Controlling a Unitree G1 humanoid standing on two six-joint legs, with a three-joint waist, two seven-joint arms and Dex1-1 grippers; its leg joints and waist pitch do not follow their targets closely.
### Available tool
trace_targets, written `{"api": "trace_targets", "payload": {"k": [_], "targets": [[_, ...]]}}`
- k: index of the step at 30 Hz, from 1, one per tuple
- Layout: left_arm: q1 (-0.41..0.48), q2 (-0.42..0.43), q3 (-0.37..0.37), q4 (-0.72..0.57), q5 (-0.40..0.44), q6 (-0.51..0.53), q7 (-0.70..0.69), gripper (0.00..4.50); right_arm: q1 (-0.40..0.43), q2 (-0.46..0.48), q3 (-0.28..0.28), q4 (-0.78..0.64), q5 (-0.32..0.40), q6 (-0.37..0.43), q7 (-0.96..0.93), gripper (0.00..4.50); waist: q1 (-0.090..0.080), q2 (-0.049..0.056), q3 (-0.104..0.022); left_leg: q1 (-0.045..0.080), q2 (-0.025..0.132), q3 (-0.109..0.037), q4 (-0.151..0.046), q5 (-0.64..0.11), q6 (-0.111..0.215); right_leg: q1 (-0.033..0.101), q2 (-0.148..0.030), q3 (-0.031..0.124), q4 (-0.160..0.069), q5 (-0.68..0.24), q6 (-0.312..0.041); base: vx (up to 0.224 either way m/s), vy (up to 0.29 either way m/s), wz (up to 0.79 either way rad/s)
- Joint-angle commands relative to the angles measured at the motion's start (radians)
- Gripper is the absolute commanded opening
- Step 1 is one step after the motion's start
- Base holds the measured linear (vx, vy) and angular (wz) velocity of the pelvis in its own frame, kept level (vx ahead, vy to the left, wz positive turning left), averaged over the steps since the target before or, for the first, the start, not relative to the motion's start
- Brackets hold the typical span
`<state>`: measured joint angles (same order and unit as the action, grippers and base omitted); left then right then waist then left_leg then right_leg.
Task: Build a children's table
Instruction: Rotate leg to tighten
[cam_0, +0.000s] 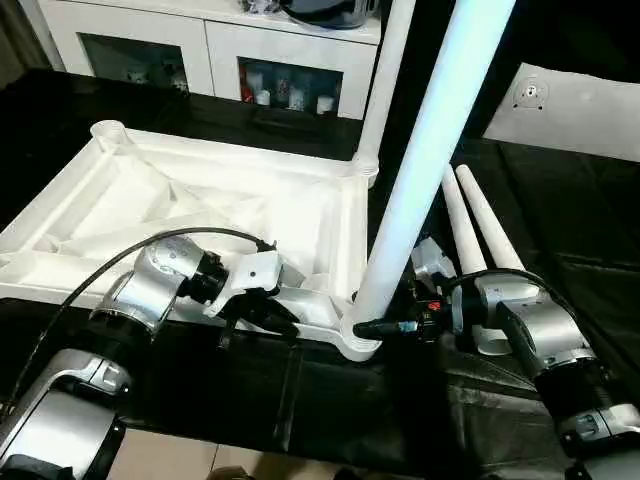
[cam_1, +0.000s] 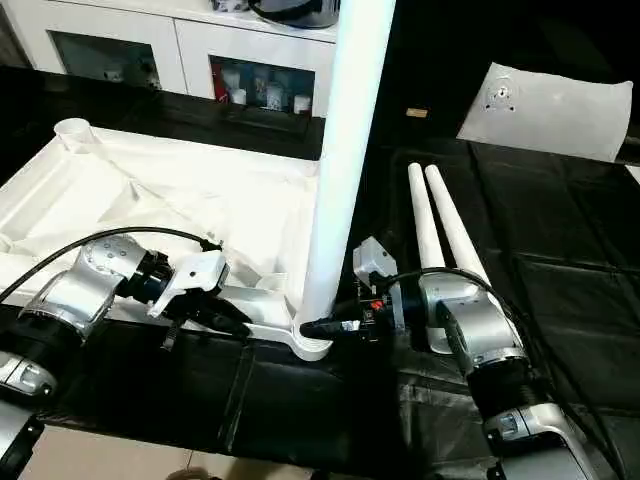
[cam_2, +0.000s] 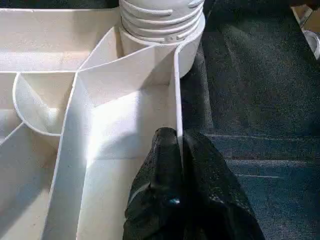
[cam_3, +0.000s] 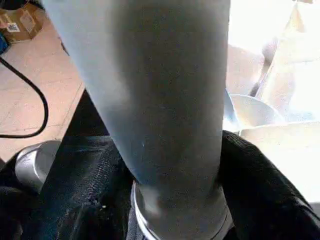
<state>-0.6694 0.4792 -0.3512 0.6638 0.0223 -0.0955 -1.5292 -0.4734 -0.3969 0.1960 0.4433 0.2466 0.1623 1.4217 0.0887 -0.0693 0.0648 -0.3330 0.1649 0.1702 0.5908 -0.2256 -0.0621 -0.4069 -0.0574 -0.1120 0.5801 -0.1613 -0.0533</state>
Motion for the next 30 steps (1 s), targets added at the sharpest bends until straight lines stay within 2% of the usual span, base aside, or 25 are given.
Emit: {"api": "trace_targets", "payload": {"k": [1, 4, 6, 8, 10, 12, 13, 14, 16, 17, 18, 19, 20, 21, 22, 23, 24, 27, 28, 29, 30], "targets": [[-0.015, 0.002, -0.031, 0.015, 0.023, -0.019, -0.030, 0.00, -0.005, -0.008, 0.007, 0.001, 0.017, 0.020, 0.027, 2.15, 0.000, 0.005, -0.067, -0.007, 0.078, -0.016, -0.062, -0.026, 0.086, 0.068, -0.111, 0.072, -0.058, -0.271, -0.158, 0.000, 0.000, 0.00], [-0.018, 0.000, -0.020, 0.029, 0.032, -0.006, 0.018, 0.00, 0.018, 0.001, 0.007, -0.025, 0.023, 0.038, 0.010, 2.10, 0.001, 0.007, -0.066, -0.006, 0.079, -0.017, -0.062, -0.029, 0.084, 0.067, -0.110, 0.072, -0.058, -0.271, -0.156, 0.000, 0.000, 0.00], [-0.015, -0.012, -0.004, 0.027, 0.037, 0.032, 0.078, 0.00, 0.035, 0.018, -0.004, -0.047, 0.036, 0.082, -0.034, 2.08, 0.000, 0.006, -0.065, -0.005, 0.079, -0.017, -0.063, -0.033, 0.080, 0.067, -0.109, 0.073, -0.059, -0.275, -0.154, 0.000, 0.000, 0.00], [-0.009, -0.033, 0.023, 0.016, 0.033, 0.098, 0.159, 0.00, 0.050, 0.053, -0.019, -0.061, 0.025, 0.101, -0.127, 2.08, 0.001, 0.009, -0.061, 0.002, 0.079, -0.018, -0.065, -0.061, 0.067, 0.062, -0.112, 0.072, -0.066, -0.322, -0.147, 0.000, 0.000, 0.00], [-0.004, -0.049, 0.042, 0.001, 0.024, 0.144, 0.208, 0.00, 0.055, 0.092, -0.033, -0.056, 0.007, 0.101, -0.223, 2.08, -0.005, 0.006, -0.059, 0.001, 0.074, -0.019, -0.067, -0.083, 0.052, 0.063, -0.114, 0.071, -0.077, -0.384, -0.131, 0.000, 0.000, 0.00], [-0.001, -0.062, 0.054, -0.014, 0.023, 0.177, 0.250, 0.00, 0.056, 0.129, -0.044, -0.048, -0.010, 0.101, -0.305, 2.08, -0.013, 0.004, -0.056, -0.002, 0.070, -0.022, -0.070, -0.095, 0.039, 0.064, -0.115, 0.069, -0.085, -0.457, -0.096, 0.000, 0.000, 0.00], [0.004, -0.082, 0.067, -0.034, 0.019, 0.217, 0.295, 0.00, 0.053, 0.170, -0.053, -0.032, -0.035, 0.098, -0.402, 2.08, -0.016, 0.004, -0.054, -0.003, 0.071, -0.023, -0.071, -0.096, 0.033, 0.062, -0.115, 0.069, -0.086, -0.470, -0.091, 0.000, 0.000, 0.00], [0.007, -0.111, 0.085, -0.056, 0.015, 0.264, 0.359, 0.00, 0.047, 0.221, -0.067, -0.017, -0.049, 0.107, -0.502, 2.07, -0.027, 0.002, -0.053, -0.003, 0.070, -0.026, -0.072, -0.112, 0.026, 0.061, -0.114, 0.065, -0.092, -0.497, -0.081, 0.000, 0.000, 0.00], [0.009, -0.138, 0.099, -0.074, 0.011, 0.301, 0.410, 0.00, 0.043, 0.260, -0.077, -0.007, -0.058, 0.111, -0.573, 2.05, -0.042, 0.003, -0.053, -0.001, 0.070, -0.027, -0.072, -0.123, 0.015, 0.060, -0.115, 0.063, -0.095, -0.520, -0.075, 0.000, 0.000, 0.00], [0.010, -0.179, 0.118, -0.098, 0.006, 0.352, 0.484, 0.00, 0.038, 0.309, -0.086, 0.002, -0.072, 0.118, -0.660, 2.03, -0.047, 0.003, -0.051, -0.001, 0.066, -0.027, -0.070, -0.134, 0.023, 0.058, -0.114, 0.063, -0.100, -0.534, -0.071, 0.000, 0.000, 0.00], [0.010, -0.189, 0.123, -0.103, 0.006, 0.363, 0.503, 0.00, 0.037, 0.319, -0.087, 0.003, -0.076, 0.120, -0.679, 2.03, -0.053, 0.005, -0.051, -0.003, 0.069, -0.026, -0.070, -0.128, 0.024, 0.057, -0.114, 0.065, -0.097, -0.520, -0.079, 0.000, 0.000, 0.00], [0.009, -0.231, 0.137, -0.120, 0.007, 0.396, 0.567, 0.00, 0.029, 0.359, -0.096, 0.012, -0.089, 0.130, -0.757, 2.03, -0.055, -0.001, -0.053, -0.001, 0.068, -0.026, -0.069, -0.127, 0.029, 0.056, -0.112, 0.063, -0.099, -0.519, -0.080, 0.000, 0.000, 0.00], [0.006, -0.287, 0.156, -0.137, 0.013, 0.432, 0.659, 0.00, 0.018, 0.409, -0.108, 0.025, -0.102, 0.144, -0.852, 2.02, -0.057, 0.002, -0.052, -0.001, 0.066, -0.025, -0.068, -0.123, 0.030, 0.054, -0.112, 0.064, -0.097, -0.512, -0.085, 0.000, 0.000, 0.00], [0.006, -0.291, 0.158, -0.138, 0.012, 0.434, 0.666, 0.00, 0.018, 0.412, -0.109, 0.025, -0.102, 0.144, -0.858, 2.02, -0.057, 0.003, -0.052, 0.001, 0.066, -0.026, -0.068, -0.120, 0.035, 0.054, -0.112, 0.064, -0.099, -0.509, -0.085, 0.000, 0.000, 0.00], [0.004, -0.328, 0.171, -0.141, 0.012, 0.445, 0.727, 0.00, 0.010, 0.437, -0.116, 0.032, -0.107, 0.146, -0.908, 2.02, -0.058, 0.002, -0.053, -0.002, 0.065, -0.025, -0.068, -0.115, 0.040, 0.057, -0.111, 0.065, -0.097, -0.501, -0.085, 0.000, 0.000, 0.00], [0.000, -0.368, 0.182, -0.139, 0.015, 0.444, 0.796, 0.00, 0.002, 0.461, -0.122, 0.039, -0.114, 0.146, -0.957, 2.02, -0.057, 0.004, -0.052, -0.002, 0.064, -0.023, -0.068, -0.108, 0.050, 0.054, -0.110, 0.067, -0.098, -0.485, -0.085, 0.000, 0.000, 0.00], [-0.001, -0.380, 0.186, -0.137, 0.016, 0.444, 0.816, 0.00, 0.000, 0.468, -0.124, 0.042, -0.117, 0.146, -0.973, 2.02, -0.055, 0.001, -0.054, -0.001, 0.064, -0.022, -0.068, -0.101, 0.058, 0.054, -0.109, 0.068, -0.097, -0.468, -0.086, 0.000, 0.000, 0.00], [0.001, -0.427, 0.187, -0.152, 0.030, 0.471, 0.882, 0.00, 0.001, 0.508, -0.144, 0.035, -0.126, 0.146, -1.041, 2.02, -0.053, 0.007, -0.055, -0.004, 0.065, -0.022, -0.068, -0.080, 0.080, 0.055, -0.107, 0.069, -0.089, -0.410, -0.097, 0.000, 0.000, 0.00], [0.003, -0.434, 0.183, -0.158, 0.036, 0.483, 0.887, 0.00, 0.006, 0.516, -0.149, 0.029, -0.131, 0.141, -1.056, 2.02, -0.053, 0.005, -0.056, -0.004, 0.065, -0.021, -0.068, -0.076, 0.082, 0.057, -0.107, 0.070, -0.088, -0.402, -0.098, 0.000, 0.000, 0.00], [0.005, -0.438, 0.181, -0.163, 0.040, 0.491, 0.890, 0.00, 0.012, 0.518, -0.148, 0.022, -0.138, 0.133, -1.062, 2.02, -0.052, 0.010, -0.057, -0.006, 0.065, -0.022, -0.069, -0.066, 0.087, 0.059, -0.108, 0.071, -0.084, -0.377, -0.104, 0.000, 0.000, 0.00], [0.007, -0.436, 0.177, -0.164, 0.045, 0.491, 0.886, 0.00, 0.018, 0.515, -0.145, 0.015, -0.142, 0.125, -1.058, 2.57, -0.052, 0.009, -0.058, -0.007, 0.066, -0.022, -0.069, -0.062, 0.092, 0.060, -0.108, 0.071, -0.082, -0.352, -0.111, 0.000, 0.000, 0.00]]}}
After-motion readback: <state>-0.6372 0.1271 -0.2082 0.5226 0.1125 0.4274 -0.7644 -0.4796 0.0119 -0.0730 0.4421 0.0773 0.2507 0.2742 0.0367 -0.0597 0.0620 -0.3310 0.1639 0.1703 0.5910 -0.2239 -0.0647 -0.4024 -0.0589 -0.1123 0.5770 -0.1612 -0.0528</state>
